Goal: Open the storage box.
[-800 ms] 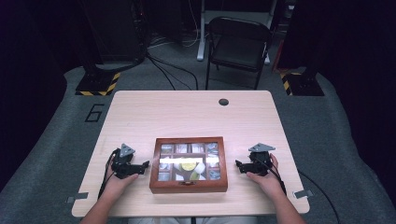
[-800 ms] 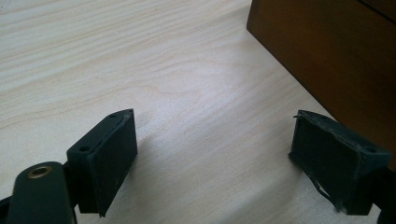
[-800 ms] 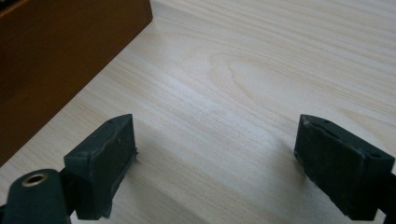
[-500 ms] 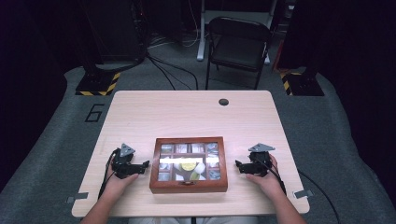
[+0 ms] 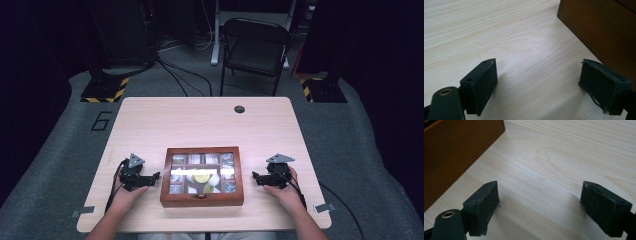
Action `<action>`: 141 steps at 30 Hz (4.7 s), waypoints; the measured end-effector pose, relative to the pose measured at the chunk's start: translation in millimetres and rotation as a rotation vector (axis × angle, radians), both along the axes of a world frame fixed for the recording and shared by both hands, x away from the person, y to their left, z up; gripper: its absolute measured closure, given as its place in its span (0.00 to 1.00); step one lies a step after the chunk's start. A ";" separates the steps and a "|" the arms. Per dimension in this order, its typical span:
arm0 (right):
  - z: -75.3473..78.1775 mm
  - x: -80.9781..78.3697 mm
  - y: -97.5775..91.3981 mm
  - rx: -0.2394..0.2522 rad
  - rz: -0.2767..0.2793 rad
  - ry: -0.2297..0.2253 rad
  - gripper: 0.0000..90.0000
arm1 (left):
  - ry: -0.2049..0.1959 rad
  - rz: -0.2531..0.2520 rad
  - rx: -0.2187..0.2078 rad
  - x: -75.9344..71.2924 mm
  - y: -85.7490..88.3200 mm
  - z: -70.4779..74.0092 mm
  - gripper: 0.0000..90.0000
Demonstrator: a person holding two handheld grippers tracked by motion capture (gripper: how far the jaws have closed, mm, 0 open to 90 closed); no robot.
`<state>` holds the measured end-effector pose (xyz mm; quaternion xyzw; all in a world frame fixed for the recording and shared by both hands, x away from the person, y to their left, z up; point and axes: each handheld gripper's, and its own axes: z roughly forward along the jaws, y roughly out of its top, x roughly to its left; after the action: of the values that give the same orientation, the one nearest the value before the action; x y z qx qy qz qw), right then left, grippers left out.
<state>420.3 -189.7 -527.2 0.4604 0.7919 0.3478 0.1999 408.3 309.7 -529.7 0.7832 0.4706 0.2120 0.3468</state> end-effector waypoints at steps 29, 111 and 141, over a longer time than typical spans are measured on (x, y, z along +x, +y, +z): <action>22.9 -17.8 15.7 -0.026 0.042 -0.005 0.35 | 0.032 0.006 -0.074 -15.7 4.5 25.0 0.37; 54.2 -106.3 37.0 0.138 0.203 -0.032 0.44 | -0.015 -0.129 -0.186 -99.7 -22.4 59.6 0.38; 52.8 -107.7 56.8 0.115 0.297 -0.060 0.58 | 0.015 -0.218 -0.119 -115.9 -38.1 54.1 0.40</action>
<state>312.7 -132.9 -474.4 0.3382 0.8237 0.4320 0.1431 292.4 271.6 -475.6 0.8091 0.3971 0.1388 0.4103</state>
